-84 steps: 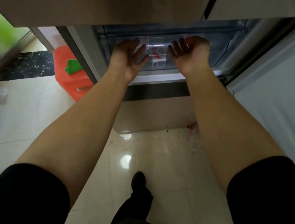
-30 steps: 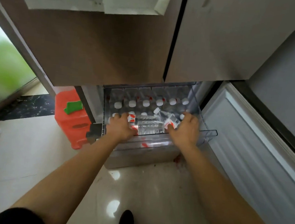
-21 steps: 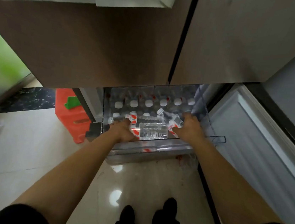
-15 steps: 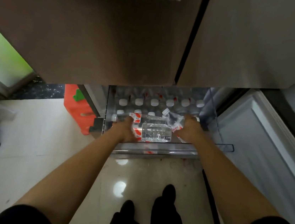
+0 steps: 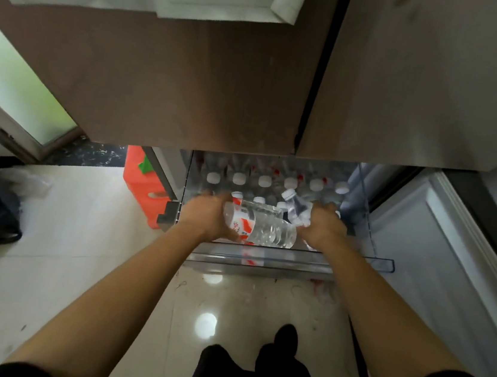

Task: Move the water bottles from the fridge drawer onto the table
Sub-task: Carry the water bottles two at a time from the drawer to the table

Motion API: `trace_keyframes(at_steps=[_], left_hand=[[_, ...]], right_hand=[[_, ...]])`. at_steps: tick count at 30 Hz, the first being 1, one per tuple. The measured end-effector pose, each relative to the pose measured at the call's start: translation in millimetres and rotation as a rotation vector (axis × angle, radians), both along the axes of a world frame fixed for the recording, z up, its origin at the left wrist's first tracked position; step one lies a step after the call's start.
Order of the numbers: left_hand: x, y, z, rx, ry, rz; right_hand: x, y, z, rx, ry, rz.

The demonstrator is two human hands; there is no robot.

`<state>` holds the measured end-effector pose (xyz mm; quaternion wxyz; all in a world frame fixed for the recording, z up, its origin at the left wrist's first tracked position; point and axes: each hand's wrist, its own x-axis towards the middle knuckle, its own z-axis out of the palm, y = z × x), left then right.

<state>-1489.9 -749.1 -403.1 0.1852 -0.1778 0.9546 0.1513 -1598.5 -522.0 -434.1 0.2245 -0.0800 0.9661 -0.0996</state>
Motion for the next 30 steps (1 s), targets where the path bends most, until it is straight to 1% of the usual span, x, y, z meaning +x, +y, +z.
trace_keyframes(at_steps=[3,6,9,11,13,15,19,22,25,27,29,30], left_hand=[[4.0,12.6,30.9,-0.133,0.130,-0.100],[6.7,27.1,54.8,-0.247,0.214,-0.175],[6.8,37.0,66.3,-0.269,0.313,-0.207],[5.4,43.0,67.8,-0.227,0.393,-0.205],[3.6,49.7,62.9,-0.139,0.414,-0.212],[2.8,55.6,48.8,-0.006,0.412,-0.194],[7.3,73.8,17.1,0.322,0.494,0.004],[-3.7,86.4,9.4,0.501,0.544,0.148],[-27.3,85.9,-0.5,0.599,0.509,0.210],[-36.7,85.0,-5.6,0.709,0.433,0.232],[-39.3,90.1,-7.9,0.839,0.356,0.176],[-39.9,93.8,-11.4,0.870,0.341,0.144]], right_hand=[[11.8,8.2,13.0,-0.110,0.043,-0.091],[27.3,15.9,22.8,-0.216,0.114,-0.164],[41.7,20.7,29.7,-0.329,0.177,-0.215],[51.2,24.1,31.3,-0.385,0.210,-0.262],[59.5,27.7,30.1,-0.423,0.236,-0.310],[63.5,32.1,27.0,-0.453,0.240,-0.341],[62.2,44.0,23.9,-0.552,0.197,-0.398],[58.2,50.5,24.2,-0.579,0.169,-0.377],[54.4,55.1,26.3,-0.597,0.134,-0.364],[52.4,56.7,28.0,-0.589,0.128,-0.348],[50.6,57.9,27.1,-0.576,0.139,-0.333],[49.9,58.6,25.8,-0.571,0.143,-0.327]])
